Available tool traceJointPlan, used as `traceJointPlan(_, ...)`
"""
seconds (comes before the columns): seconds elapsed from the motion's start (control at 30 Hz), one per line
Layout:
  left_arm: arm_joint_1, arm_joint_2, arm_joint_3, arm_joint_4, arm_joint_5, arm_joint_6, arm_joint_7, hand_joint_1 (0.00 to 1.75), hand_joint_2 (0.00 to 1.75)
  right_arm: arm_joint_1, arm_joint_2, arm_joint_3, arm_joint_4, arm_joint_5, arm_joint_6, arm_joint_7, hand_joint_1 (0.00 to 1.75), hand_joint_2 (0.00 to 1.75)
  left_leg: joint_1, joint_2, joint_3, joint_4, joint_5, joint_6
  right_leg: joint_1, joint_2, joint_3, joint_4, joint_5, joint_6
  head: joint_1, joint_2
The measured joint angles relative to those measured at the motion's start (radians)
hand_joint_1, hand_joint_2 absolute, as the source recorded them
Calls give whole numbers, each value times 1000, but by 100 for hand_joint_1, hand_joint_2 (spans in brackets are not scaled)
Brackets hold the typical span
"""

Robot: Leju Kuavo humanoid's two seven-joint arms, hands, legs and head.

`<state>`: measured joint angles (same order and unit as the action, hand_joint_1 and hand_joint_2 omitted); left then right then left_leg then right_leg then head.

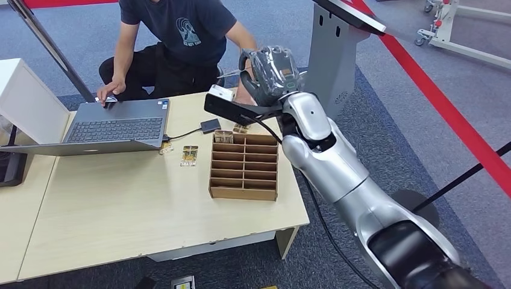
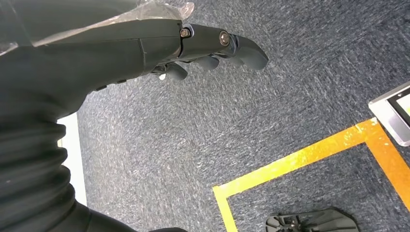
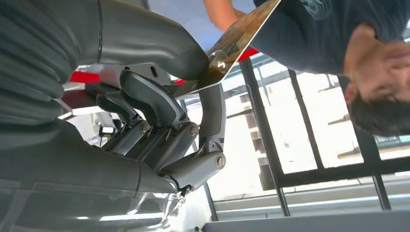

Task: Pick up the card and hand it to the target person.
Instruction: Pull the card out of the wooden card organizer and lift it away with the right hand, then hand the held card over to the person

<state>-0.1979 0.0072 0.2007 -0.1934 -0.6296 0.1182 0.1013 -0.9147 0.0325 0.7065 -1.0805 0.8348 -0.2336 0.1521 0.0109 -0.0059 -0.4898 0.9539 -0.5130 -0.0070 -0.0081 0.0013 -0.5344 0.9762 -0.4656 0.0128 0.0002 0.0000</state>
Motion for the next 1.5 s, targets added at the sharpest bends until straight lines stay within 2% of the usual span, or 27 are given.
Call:
traceJointPlan(0.1, -8, 0, -3, 0, -12, -6, 0, 0, 175, -12, -2, -11, 31, -54, -16, -76, 175, 175, 0, 0, 0, 0, 0, 0, 0, 0, 0, 0, 0, 0, 0, 0)
traceJointPlan(0.2, -23, 0, -14, 0, -24, -16, 4, 0, 175, -41, 7, -15, 137, -112, -40, -175, 175, 175, 0, -1, 0, 0, 0, 0, 0, 0, 1, 0, 0, 0, 0, 0)
traceJointPlan(0.3, -32, -1, -23, 0, -22, -21, 4, 0, 175, -55, 23, -16, 242, -127, -63, -218, 175, 175, 0, -1, -1, 0, 1, 0, 0, 0, 1, 0, 0, 0, 0, 0)
traceJointPlan(0.6, -34, 0, -37, 0, -17, -29, -3, 0, 175, -58, 61, -11, 464, -106, -77, -268, 175, 175, 0, -1, -2, 0, 0, 0, 0, 0, -1, 0, 0, 0, 0, 0)
traceJointPlan(0.93, -31, 2, -46, 0, -16, -42, -10, 0, 175, -56, 86, -7, 579, -118, -94, -264, 175, 175, 0, -1, -3, 0, 0, 0, 0, 0, -2, 0, 0, 0, 0, 0)
traceJointPlan(0.97, -31, 2, -47, 0, -18, -46, -12, 0, 175, -56, 88, -6, 586, -119, -97, -264, 140, 175, 0, -1, -3, 0, 0, 0, 0, 0, -2, 0, 0, 0, 0, 0)
traceJointPlan(1.0, -31, 2, -49, 0, -21, -48, -14, 0, 175, -56, 90, -6, 592, -120, -100, -264, 96, 175, 0, -1, -3, 0, 0, 0, 0, 0, -2, 0, 0, 0, 0, 0)
traceJointPlan(1.07, -31, 2, -51, 0, -23, -47, -14, 0, 87, -55, 93, -5, 603, -123, -103, -264, 9, 175, 0, -1, -3, 0, 0, 0, 0, 0, -2, 0, 0, 0, 0, 0)
traceJointPlan(1.1, -31, 3, -51, 0, -21, -47, -14, 0, 44, -55, 95, -5, 607, -125, -103, -263, 0, 175, 0, -1, -3, 0, 0, 0, 0, 0, -2, 0, 0, 0, 0, 0)
traceJointPlan(1.13, -31, 3, -51, 0, -18, -47, -14, 0, 0, -55, 98, -4, 611, -128, -103, -262, 0, 175, 0, -1, -3, 0, 0, 0, 0, 0, -2, 0, 0, 0, 0, 0)
traceJointPlan(1.33, -24, 6, -51, 0, 2, -31, -7, 0, 0, -54, 115, -4, 612, -197, -87, -261, 0, 175, 0, 0, -3, 0, 0, 0, 0, 0, -2, 0, 0, 0, 0, 0)
traceJointPlan(1.5, -4, 10, -51, 0, 28, -14, -2, 0, 0, -9, 96, -17, 515, -408, 42, -243, 0, 175, 0, 0, -2, 0, 0, 0, 0, 0, -2, 0, 0, 0, 0, 0)
